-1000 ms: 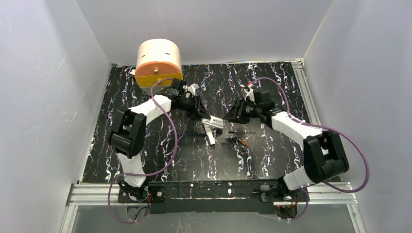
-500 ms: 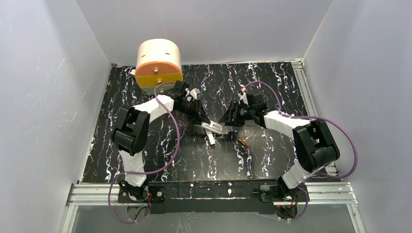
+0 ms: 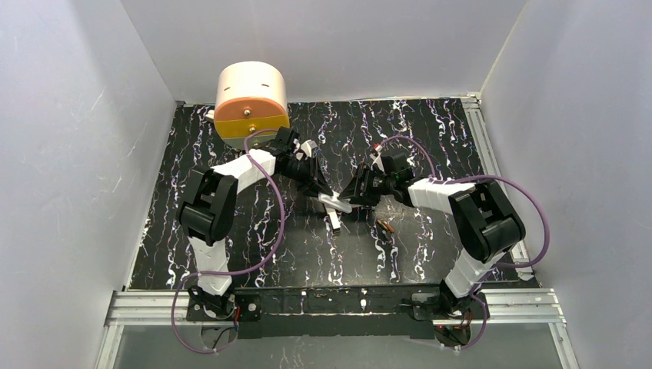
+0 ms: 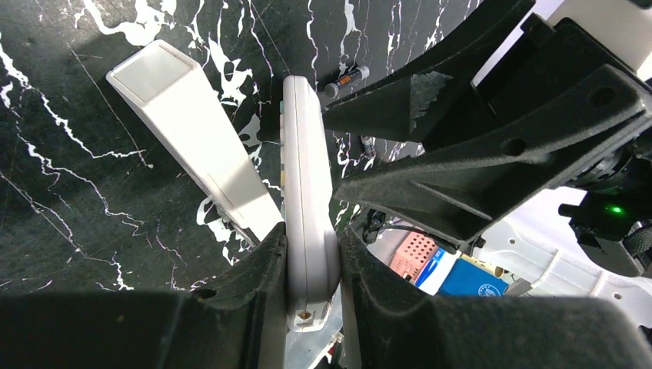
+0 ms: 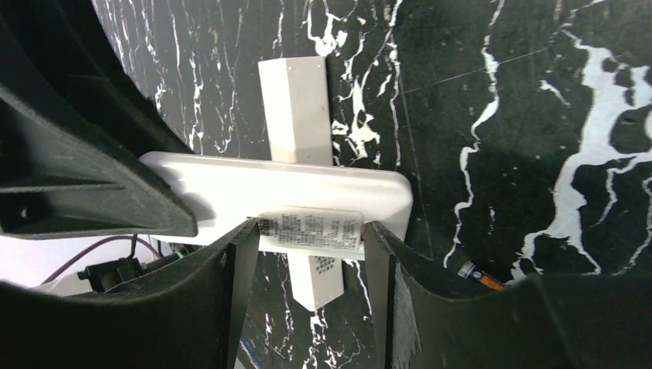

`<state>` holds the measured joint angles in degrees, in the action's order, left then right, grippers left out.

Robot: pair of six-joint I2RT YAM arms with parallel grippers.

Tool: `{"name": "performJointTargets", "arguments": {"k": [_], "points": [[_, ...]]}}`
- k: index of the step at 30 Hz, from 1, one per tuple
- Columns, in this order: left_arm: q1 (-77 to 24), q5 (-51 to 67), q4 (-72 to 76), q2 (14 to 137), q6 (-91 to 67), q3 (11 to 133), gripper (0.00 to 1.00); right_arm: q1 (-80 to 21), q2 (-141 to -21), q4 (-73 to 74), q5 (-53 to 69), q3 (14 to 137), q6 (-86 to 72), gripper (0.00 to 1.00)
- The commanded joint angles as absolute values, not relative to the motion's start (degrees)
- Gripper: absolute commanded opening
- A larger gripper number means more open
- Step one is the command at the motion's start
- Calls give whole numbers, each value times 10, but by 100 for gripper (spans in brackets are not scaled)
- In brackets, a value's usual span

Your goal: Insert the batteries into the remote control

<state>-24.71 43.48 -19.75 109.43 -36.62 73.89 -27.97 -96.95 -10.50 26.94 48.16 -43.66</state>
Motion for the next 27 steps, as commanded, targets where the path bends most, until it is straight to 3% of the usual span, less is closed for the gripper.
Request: {"name": "performJointTargets", "arguments": {"k": [1,13,19,27], "points": [[-249,406,-226,1106,-352,744,0,-283,-979,-143,261,471,-455,63],[-250,406,-221,1106,-352,736,0,-289,-993,-184,282,461,-479,66],[-250,405,-219,1107,-353,734,0,-292,-995,-200,294,453,-497,50],[-251,400,-218,1105,-354,731,0,-297,-998,-185,287,453,-491,48]]}}
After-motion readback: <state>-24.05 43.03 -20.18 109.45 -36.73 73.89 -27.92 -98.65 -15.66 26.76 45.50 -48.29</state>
